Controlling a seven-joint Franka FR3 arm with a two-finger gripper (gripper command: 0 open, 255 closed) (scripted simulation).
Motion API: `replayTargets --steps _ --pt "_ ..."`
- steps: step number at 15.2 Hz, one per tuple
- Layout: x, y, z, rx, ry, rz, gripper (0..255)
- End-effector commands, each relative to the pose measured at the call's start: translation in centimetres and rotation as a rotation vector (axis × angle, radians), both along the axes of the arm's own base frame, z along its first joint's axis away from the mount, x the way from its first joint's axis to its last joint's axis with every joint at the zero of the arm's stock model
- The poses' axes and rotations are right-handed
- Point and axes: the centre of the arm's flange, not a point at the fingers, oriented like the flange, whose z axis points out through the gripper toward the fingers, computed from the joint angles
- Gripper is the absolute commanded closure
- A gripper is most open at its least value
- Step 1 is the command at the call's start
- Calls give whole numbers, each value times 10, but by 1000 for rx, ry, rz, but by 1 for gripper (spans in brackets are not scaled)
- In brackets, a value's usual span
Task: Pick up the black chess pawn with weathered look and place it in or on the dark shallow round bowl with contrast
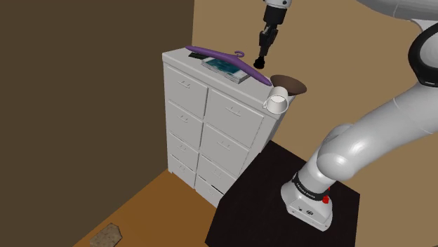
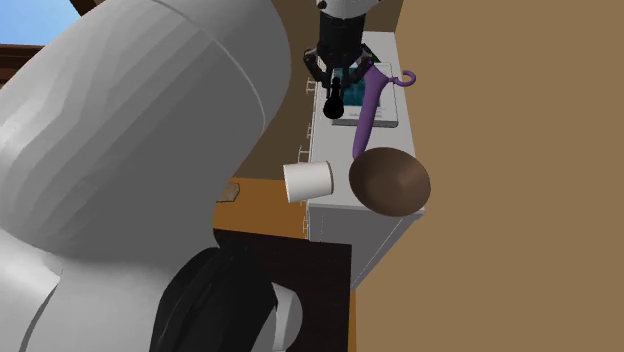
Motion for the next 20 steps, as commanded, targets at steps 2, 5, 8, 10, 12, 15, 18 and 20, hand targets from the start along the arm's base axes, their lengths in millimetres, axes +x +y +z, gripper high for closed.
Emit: replayTargets --steps 2,5,8,10,12,15,18,20 --pt "-23 -27 5 0 0 1 255" --pt "-48 -57 9 0 0 1 255" --pt "-74 -87 12 0 0 1 255" --pt "-91 -107 15 0 0 1 255" --pt "-108 -127 17 0 0 1 255" --pt "-123 -144 14 0 0 1 255" --pt "-123 -144 -2 0 0 1 255" --pt "-123 -144 -13 0 0 1 255"
